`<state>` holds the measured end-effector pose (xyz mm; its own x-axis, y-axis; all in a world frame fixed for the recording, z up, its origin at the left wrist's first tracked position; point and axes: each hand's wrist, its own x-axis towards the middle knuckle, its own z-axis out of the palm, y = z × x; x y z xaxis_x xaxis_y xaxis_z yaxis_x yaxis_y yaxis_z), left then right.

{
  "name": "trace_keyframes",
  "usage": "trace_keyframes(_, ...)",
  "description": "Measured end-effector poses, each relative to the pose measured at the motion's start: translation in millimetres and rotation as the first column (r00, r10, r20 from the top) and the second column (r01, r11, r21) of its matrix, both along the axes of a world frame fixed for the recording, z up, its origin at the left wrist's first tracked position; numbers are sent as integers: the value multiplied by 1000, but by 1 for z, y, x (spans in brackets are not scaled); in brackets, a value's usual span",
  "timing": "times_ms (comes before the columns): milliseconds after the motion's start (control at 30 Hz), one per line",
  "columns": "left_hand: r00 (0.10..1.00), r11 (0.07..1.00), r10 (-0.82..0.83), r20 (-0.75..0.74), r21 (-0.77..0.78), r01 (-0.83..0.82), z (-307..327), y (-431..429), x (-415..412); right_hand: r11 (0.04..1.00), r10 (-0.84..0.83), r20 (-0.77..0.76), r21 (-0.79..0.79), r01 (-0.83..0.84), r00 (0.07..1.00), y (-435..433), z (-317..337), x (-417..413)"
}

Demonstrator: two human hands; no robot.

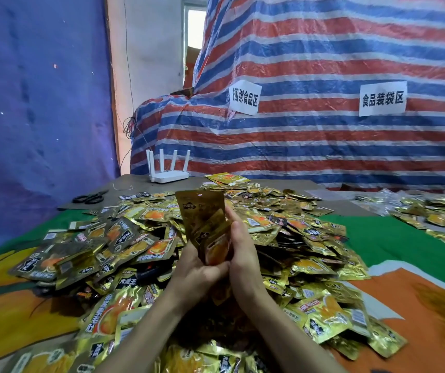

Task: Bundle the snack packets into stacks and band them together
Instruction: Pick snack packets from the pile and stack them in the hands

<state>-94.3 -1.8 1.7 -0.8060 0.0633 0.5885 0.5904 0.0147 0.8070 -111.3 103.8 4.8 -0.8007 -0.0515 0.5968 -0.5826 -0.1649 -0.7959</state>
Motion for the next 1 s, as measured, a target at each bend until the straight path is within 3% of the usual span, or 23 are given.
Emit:
trace_keyframes(133, 998, 994, 47, 42, -98, -43, 2, -3, -1, 1000, 20, 47, 16, -20, 999, 1, 7, 1)
trace_keyframes(233, 994, 989, 110, 19, -98, -107, 8, 0, -1, 995, -98, -6, 22, 98, 995, 1, 14, 3)
trace_keyframes(333, 993, 991, 65, 95, 114, -76, 14, -3, -4, 988, -125, -21, 90, 127, 992, 4, 15, 8)
trace_keyframes(400, 958, 952, 74, 277, 267, -150, 17, -7, -11, 975, -122, -33, 181, 126, 992, 5, 13, 12)
trace_keyframes(467, 859, 902, -90, 504, 407, -144, 22, -16, -17, 933, -189, -109, 291, 213, 976, 5, 9, 15)
trace_keyframes(567, 730, 831, -315, 607, 548, -97, 32, -31, -18, 898, -271, -192, 303, 320, 943, 2, 7, 18)
trace_keyframes(700, 790, 860, -271, 550, 507, -58, 34, -37, -15, 920, -232, -141, 288, 264, 962, 5, 9, 21)
trace_keyframes(800, 879, 928, -39, 476, 343, -145, 26, -25, -10, 935, -220, -107, 260, 241, 970, 12, 10, 26)
trace_keyframes(867, 929, 956, 108, 354, 219, -194, 16, -13, -4, 946, -214, -96, 227, 230, 972, 20, 11, 31)
trace_keyframes(967, 993, 995, 92, 79, 22, -94, 0, 11, 9, 921, -276, -143, 242, 304, 950, 50, 12, 36)
trace_keyframes(1000, 994, 995, 95, 51, -41, -93, -3, 14, 12, 895, -319, -172, 269, 356, 932, 67, 13, 37)
